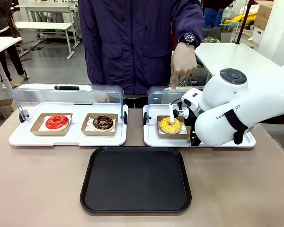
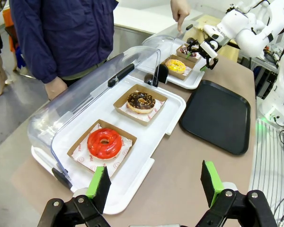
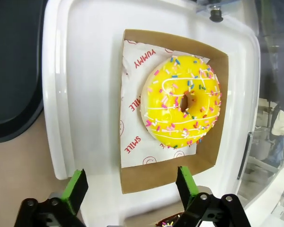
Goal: Move the third donut from the left to the tray.
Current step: Pick up the Paper togo box containing the Donut indicated by the person and place it on the Handle tray.
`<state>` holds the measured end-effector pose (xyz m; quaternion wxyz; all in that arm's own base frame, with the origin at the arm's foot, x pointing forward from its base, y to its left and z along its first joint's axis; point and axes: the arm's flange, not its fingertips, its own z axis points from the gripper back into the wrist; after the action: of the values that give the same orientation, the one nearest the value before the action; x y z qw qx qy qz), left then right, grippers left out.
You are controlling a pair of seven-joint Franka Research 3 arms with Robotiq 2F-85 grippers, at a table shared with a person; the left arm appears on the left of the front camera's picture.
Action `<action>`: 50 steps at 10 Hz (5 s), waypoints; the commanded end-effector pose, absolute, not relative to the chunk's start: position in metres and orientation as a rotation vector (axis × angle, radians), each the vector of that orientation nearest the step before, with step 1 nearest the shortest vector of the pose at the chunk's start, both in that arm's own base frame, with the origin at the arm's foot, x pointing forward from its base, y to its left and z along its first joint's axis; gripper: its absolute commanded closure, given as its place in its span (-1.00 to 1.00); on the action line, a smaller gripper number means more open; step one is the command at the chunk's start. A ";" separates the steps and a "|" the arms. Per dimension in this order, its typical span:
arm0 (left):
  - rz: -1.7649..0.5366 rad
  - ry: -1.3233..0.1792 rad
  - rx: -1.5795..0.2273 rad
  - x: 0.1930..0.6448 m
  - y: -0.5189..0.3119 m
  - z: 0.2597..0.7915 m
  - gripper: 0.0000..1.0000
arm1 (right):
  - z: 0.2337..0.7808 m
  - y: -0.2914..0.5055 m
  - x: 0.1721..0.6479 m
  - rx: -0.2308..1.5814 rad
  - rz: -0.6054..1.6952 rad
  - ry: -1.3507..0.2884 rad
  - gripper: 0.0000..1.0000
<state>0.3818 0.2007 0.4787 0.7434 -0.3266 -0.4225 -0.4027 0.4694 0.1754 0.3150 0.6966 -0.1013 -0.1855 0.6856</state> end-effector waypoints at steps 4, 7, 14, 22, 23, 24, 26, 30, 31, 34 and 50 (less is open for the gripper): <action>-0.892 -0.938 -0.720 0.381 0.200 0.481 -1.00 | 0.302 0.182 0.481 -0.228 1.510 -0.413 -1.00; -0.892 -0.938 -0.720 0.381 0.200 0.481 -1.00 | 0.300 0.182 0.481 -0.218 1.505 -0.394 0.19; -0.892 -0.938 -0.720 0.381 0.200 0.481 -1.00 | 0.307 0.183 0.477 -0.195 1.530 -0.365 1.00; -0.892 -0.938 -0.720 0.381 0.200 0.481 -1.00 | 0.312 0.180 0.488 -0.047 1.589 -0.272 1.00; -0.892 -0.938 -0.720 0.381 0.200 0.481 -1.00 | 0.302 0.179 0.475 -0.202 1.538 -0.360 1.00; -0.892 -0.938 -0.720 0.381 0.200 0.481 -1.00 | 0.302 0.179 0.475 -0.202 1.538 -0.360 1.00; -0.892 -0.938 -0.720 0.381 0.200 0.481 -1.00 | 0.326 0.182 0.466 -0.231 1.514 -0.369 0.96; -0.892 -0.938 -0.720 0.381 0.200 0.481 -1.00 | 0.374 0.178 0.437 -0.286 1.456 -0.387 0.96; -0.892 -0.938 -0.720 0.381 0.200 0.481 -1.00 | 0.386 0.180 0.427 -0.245 1.441 -0.381 0.96; -0.892 -0.938 -0.720 0.381 0.200 0.481 -1.00 | 0.418 0.196 0.390 -0.157 1.437 -0.400 0.96; -0.892 -0.938 -0.720 0.381 0.200 0.481 -1.00 | 0.340 0.309 0.231 0.021 1.499 -0.323 0.96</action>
<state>0.3815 0.2011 0.4789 0.7433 -0.3268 -0.4226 -0.4025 0.2632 0.3403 0.3634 0.7098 0.0048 -0.1330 0.6917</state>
